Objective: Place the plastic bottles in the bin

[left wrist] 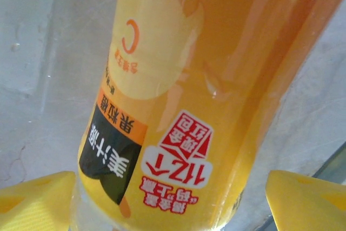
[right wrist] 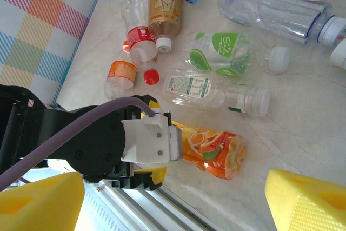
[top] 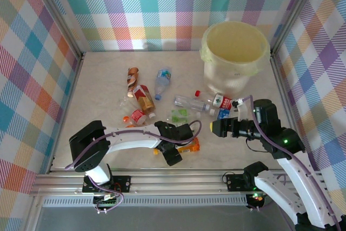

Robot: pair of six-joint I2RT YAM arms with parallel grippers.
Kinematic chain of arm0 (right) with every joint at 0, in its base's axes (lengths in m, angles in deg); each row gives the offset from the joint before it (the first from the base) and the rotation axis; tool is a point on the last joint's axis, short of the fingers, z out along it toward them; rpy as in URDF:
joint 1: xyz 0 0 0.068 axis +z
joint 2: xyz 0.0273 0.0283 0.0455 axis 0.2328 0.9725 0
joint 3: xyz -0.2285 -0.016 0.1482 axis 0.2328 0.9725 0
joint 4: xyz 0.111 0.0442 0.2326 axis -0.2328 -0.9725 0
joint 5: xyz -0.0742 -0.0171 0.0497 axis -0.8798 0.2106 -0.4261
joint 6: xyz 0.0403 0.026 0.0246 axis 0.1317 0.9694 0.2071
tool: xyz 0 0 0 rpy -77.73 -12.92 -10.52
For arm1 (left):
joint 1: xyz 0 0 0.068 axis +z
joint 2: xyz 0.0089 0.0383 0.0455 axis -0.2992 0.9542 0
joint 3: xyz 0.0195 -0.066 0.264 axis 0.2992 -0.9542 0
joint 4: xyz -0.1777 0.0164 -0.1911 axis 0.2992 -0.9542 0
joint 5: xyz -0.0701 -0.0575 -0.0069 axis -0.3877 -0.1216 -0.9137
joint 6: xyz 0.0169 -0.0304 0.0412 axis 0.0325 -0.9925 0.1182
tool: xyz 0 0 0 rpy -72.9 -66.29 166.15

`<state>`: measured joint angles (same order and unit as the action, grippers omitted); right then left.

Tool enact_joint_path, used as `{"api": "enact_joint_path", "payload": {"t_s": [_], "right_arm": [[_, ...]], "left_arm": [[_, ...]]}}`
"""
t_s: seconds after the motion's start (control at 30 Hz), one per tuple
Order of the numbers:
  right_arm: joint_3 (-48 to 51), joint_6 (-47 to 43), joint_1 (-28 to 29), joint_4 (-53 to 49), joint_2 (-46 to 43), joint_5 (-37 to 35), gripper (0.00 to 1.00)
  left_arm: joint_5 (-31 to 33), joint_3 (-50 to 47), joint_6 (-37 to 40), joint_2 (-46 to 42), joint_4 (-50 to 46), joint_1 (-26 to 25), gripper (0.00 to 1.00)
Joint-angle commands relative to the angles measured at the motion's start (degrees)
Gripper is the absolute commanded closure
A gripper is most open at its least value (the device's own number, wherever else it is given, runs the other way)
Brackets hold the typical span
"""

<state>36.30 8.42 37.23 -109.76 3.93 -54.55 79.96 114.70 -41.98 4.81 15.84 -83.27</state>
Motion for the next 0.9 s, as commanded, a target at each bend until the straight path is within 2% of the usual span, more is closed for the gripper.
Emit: {"api": "enact_joint_path", "payload": {"t_s": [0.0,0.3,0.73,0.87], "right_arm": [[1.1,1.02,0.31,1.03,-0.25,1.11,0.13],[1.65,1.61,0.31,1.34,-0.34,1.25,0.12],[2.66,2.16,0.31,1.57,-0.53,1.03,0.09],[2.97,2.76,0.31,1.78,-0.65,0.72,0.05]], "left_arm": [[-2.63,-0.2,-2.1,0.17,-1.74,-0.3,0.09],[-2.72,-1.31,-3.83,0.95,0.77,-0.4,0.07],[-5.15,-1.89,-5.58,1.34,3.06,-0.49,0.15],[-5.81,-2.53,-6.46,1.04,3.65,-0.58,0.11]]}}
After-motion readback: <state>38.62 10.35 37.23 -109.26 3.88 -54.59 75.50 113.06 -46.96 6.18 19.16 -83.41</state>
